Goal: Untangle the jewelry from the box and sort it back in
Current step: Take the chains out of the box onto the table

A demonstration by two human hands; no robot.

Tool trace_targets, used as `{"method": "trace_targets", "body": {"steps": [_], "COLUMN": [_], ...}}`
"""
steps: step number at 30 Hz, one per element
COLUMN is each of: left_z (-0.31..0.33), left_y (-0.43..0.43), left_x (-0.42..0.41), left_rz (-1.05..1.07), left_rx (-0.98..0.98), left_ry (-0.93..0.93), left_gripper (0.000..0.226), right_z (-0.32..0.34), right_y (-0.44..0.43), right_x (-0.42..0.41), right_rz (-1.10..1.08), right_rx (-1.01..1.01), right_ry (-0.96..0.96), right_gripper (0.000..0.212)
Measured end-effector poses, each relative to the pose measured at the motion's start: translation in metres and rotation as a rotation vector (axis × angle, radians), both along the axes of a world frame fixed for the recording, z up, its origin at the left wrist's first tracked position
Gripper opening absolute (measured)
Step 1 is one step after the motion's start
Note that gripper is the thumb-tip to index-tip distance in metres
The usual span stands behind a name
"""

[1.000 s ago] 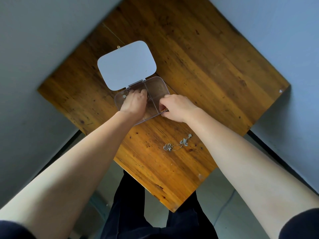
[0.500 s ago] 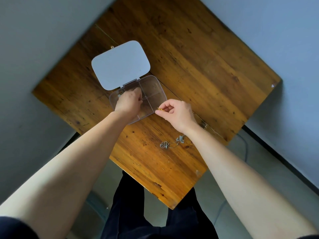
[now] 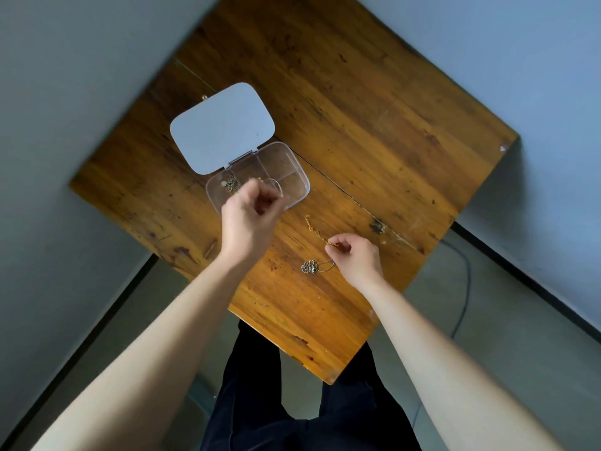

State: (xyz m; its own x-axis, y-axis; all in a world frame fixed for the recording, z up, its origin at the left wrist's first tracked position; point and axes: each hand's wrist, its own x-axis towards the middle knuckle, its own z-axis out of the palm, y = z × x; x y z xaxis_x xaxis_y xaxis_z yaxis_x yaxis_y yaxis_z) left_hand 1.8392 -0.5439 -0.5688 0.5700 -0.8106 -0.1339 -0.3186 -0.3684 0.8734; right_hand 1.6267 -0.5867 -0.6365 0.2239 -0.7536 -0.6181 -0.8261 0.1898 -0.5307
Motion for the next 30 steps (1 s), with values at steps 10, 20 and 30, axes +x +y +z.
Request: {"method": "trace_targets", "body": {"steps": [10, 20, 30], "left_z": [-0.07, -0.064, -0.041], "left_y": [0.088, 0.089, 0.068], "left_x": [-0.087, -0.059, 0.012], "left_rz": [-0.426, -0.327, 0.0], "left_rx": [0.524, 0.559, 0.44], "left_ry": [-0.085, -0.19, -0.418], "left_gripper": [0.018, 0.015, 0.025], "right_z": [-0.01, -0.007, 0.014], "right_y": [0.007, 0.0, -0.018], "right_x": [-0.018, -0.017, 0.046], "right_rz": [-0.004, 0.031, 0.343], "right_rx": [-0.026, -0.019, -0.272], "right_ry": [0.096, 0.145, 0.005], "right_gripper": [0.023, 0.022, 0.027]}}
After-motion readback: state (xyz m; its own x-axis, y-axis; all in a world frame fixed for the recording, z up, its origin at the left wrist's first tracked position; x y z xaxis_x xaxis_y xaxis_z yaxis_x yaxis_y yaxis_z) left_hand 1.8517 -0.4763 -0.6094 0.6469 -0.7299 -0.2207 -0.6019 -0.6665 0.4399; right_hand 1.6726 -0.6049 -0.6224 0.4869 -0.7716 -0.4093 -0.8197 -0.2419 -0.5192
